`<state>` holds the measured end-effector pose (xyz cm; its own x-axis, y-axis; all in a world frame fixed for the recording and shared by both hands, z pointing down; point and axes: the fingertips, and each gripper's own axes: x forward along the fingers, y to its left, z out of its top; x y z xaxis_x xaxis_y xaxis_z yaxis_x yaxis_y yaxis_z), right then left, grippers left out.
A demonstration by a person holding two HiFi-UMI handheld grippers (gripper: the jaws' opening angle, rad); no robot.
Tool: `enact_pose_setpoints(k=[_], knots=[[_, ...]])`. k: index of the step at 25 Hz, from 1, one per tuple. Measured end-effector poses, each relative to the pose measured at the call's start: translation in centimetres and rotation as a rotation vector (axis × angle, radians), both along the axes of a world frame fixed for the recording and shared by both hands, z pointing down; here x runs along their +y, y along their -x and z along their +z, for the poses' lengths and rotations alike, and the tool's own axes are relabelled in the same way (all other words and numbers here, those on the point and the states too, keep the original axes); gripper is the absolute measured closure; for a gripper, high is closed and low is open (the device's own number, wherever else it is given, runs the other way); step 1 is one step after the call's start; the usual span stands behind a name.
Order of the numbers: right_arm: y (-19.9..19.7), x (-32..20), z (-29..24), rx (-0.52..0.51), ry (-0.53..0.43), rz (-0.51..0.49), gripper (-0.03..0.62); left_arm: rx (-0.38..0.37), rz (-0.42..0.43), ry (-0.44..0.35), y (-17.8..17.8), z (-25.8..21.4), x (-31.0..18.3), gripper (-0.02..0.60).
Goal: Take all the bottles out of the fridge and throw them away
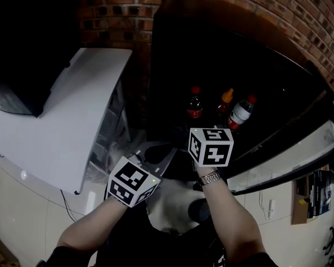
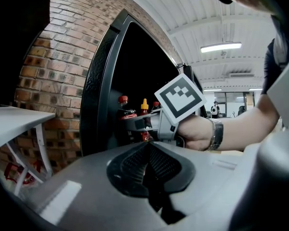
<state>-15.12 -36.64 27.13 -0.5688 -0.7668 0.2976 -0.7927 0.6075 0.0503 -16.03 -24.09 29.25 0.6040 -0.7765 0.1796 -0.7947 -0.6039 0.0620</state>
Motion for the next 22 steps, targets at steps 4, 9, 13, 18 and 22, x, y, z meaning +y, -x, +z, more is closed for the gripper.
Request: enact_pose_setpoints(k=[4,9,13,18,22], knots=[[-0.5,1.6,-0.5,-0.01,-0.005,-0.014,0.322,-0.009,0.004,-0.01,-0.8,-0.4,1.5,0.578],[-1.6,4.5,-1.5,-0.026,-0.028,-0.019,0.324,-0.018,-0.002,-0.023,-1.2,-1.1,3.9,0.578],[-3.1,7.1,-2.0,-0.032,-0.04,-0.025,0.324,-0.01,-0.01,-0.026,-1.9,-1.4,5.4,0.578],[-7.0,11.6,-1.6,-0.045,-0.038,-0.003,0.324,-0.027,0.027,-0.008,-5.0,-0.5,8.4,0.578],[-10.8,15.1,-0.4,-0.052,-0.021,0.037,0.324,-0.046,0.076,0.013,-8.1,0.6,10.6,0.578]])
